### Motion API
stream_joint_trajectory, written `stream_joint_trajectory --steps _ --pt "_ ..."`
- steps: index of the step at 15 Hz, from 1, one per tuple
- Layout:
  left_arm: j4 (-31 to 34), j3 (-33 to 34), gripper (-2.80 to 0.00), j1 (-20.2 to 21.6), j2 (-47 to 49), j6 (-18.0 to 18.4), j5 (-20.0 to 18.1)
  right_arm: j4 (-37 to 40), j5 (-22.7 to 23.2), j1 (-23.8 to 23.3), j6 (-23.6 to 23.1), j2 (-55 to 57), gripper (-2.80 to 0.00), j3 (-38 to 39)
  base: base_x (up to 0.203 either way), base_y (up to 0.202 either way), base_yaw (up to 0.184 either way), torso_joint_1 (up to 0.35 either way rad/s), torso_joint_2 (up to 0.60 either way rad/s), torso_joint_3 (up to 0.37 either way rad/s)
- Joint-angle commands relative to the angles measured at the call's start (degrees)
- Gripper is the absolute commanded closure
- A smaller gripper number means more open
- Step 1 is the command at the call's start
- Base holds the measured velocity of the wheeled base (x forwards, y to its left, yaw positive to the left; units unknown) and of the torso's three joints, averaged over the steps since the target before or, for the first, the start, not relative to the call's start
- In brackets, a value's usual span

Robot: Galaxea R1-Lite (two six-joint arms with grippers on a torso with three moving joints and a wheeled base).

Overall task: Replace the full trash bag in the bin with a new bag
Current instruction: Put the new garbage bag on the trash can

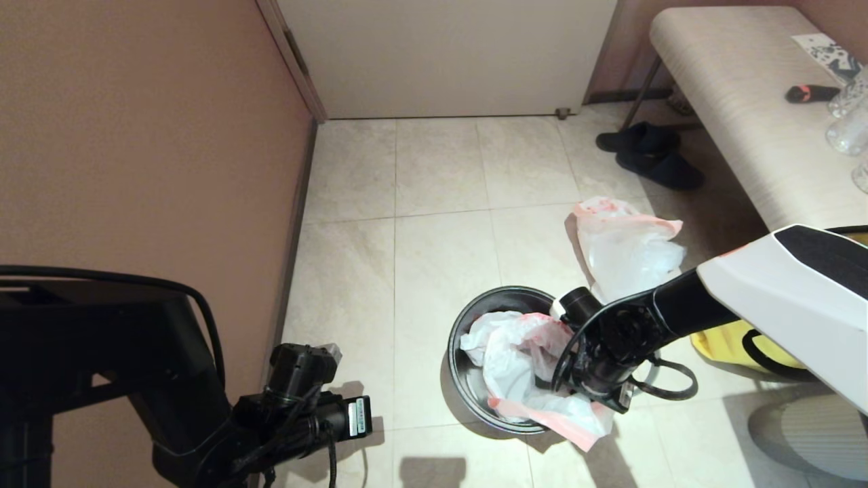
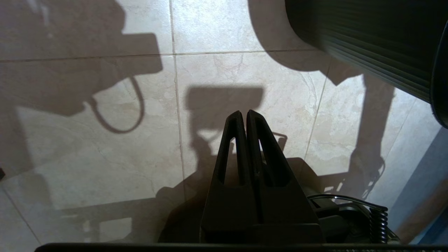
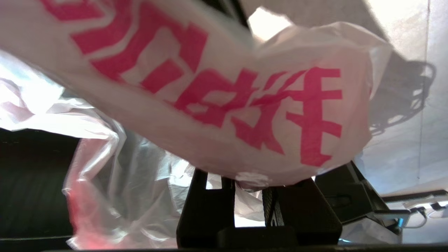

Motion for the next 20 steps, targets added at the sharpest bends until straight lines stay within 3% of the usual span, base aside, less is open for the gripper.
stream_joint_trajectory --steps 1,4,8,11,13,14,20 --pt "-0.3 0.07 0.0 0.04 0.02 -0.18 0.24 0.18 -0.39 0.03 -1.51 -0.03 0.0 -1.37 0.0 0.0 0.0 0.0 0.0 0.0" --pt "-2.23 0.5 0.0 0.13 0.1 -0.18 0.43 0.38 -1.01 1.66 -2.75 1.1 0.0 -4.99 0.0 0.0 0.0 0.0 0.0 0.0" --pt "-5.42 1.21 0.0 0.86 -0.32 -0.47 0.54 4.26 -1.62 2.45 -2.69 3.88 0.0 -18.42 0.0 0.0 0.0 0.0 0.0 0.0" --pt "-9.25 0.54 0.0 1.18 -1.14 -1.24 3.8 10.07 -1.81 2.43 -2.74 8.36 0.0 -33.94 0.0 0.0 0.0 0.0 0.0 0.0" --pt "-8.26 -1.94 0.0 1.37 -1.98 -1.01 4.84 9.71 -3.22 2.71 -3.66 11.2 0.0 -35.94 0.0 0.0 0.0 0.0 0.0 0.0" --pt "-4.56 -5.0 0.0 1.22 -3.16 -0.9 4.84 9.09 -5.31 2.72 -4.81 11.6 0.0 -35.84 0.0 0.0 0.0 0.0 0.0 0.0" --pt "24.22 -35.38 0.0 -4.52 -5.49 -2.09 4.69 7.56 -5.2 3.77 -4.84 13.31 0.0 -34.57 0.0 0.0 0.0 0.0 0.0 0.0"
